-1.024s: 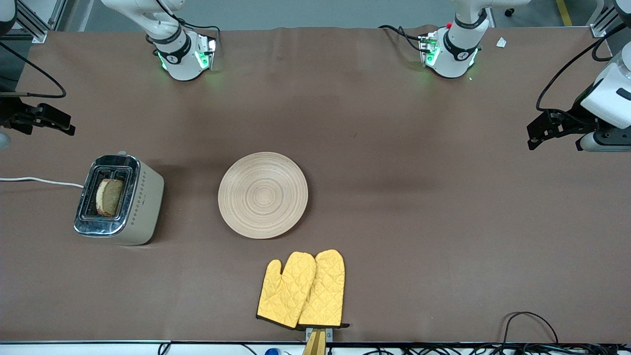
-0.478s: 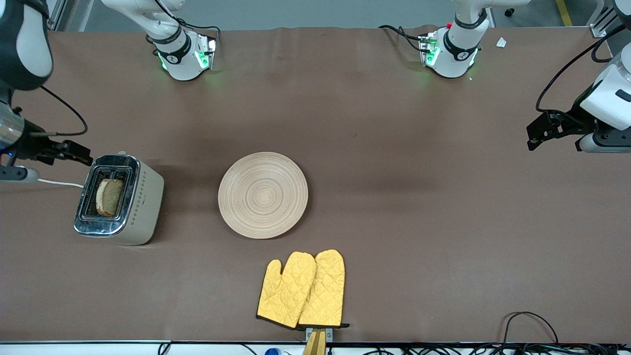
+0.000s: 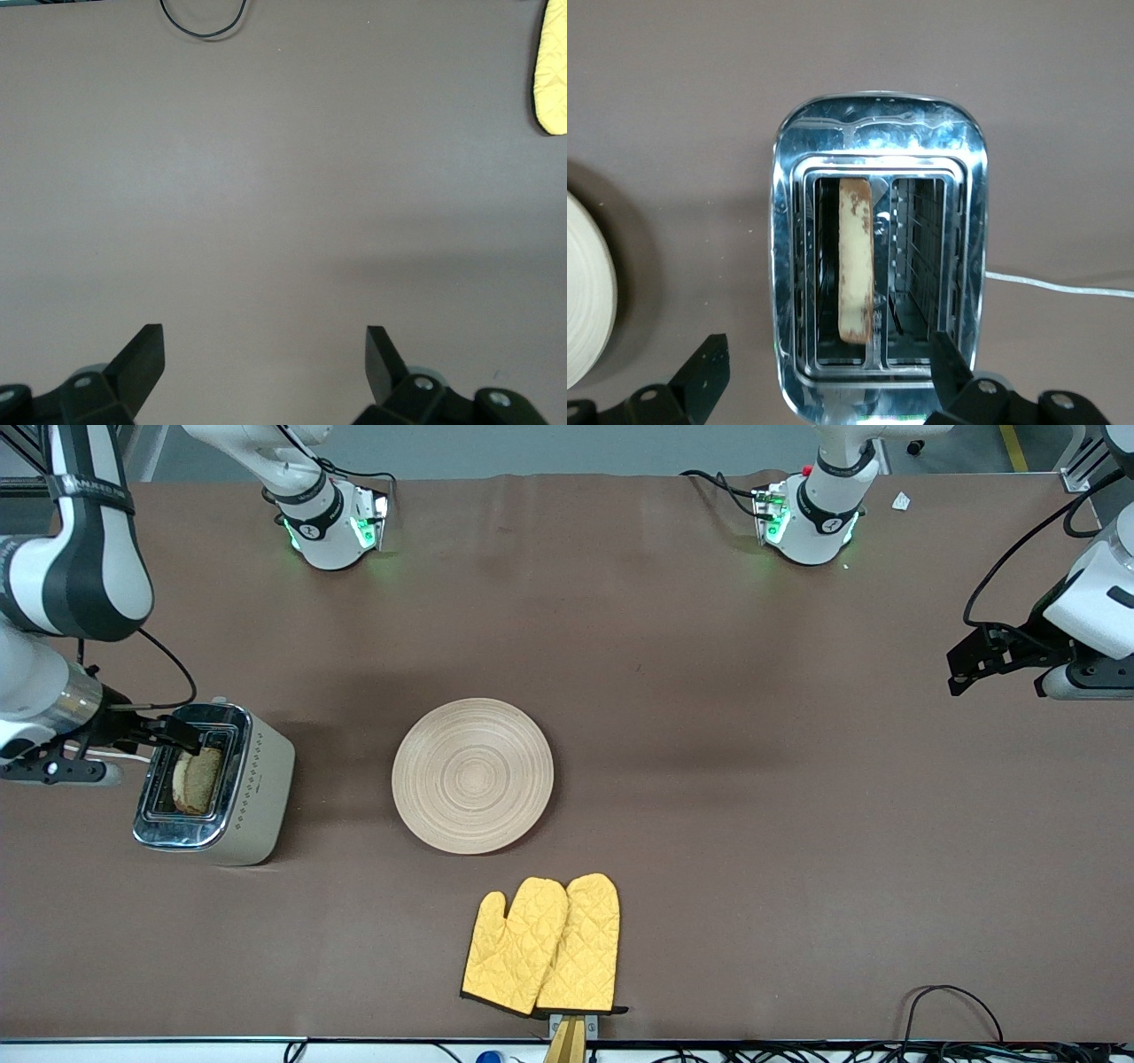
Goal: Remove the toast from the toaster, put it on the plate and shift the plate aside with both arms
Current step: 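Grasp the toast slice with the right gripper and lift it out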
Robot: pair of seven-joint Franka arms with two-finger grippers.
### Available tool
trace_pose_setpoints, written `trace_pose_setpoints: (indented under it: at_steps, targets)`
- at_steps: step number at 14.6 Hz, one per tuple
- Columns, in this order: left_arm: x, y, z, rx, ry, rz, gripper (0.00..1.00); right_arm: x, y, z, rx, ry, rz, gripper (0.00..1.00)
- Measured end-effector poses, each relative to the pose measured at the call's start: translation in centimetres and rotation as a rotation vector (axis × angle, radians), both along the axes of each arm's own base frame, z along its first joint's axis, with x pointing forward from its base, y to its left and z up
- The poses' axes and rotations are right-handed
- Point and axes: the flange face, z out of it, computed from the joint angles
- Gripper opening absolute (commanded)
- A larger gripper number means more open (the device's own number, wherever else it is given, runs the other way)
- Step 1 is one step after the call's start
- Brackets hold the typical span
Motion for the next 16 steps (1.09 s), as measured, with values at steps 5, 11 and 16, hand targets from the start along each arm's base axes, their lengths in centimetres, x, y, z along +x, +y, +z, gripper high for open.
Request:
trace_pose_setpoints:
  at_steps: [5,11,16]
  targets:
    - [0.0,-0.2,0.0,0.000,0.000,-0.003,1.00,1.5,0.2,-4.3,0.011,-0.004,-0.002,0.91]
    - [0.0,-0.1,0.0,0.000,0.000,-0.001,1.00,1.9,0.1,-5.7,0.011,-0.001,0.016,0.00]
    - [0.1,0.2,-0.2,0.000,0.004,0.003,1.00,2.2,-0.1,-5.1,0.010,-0.010,0.043,0.00]
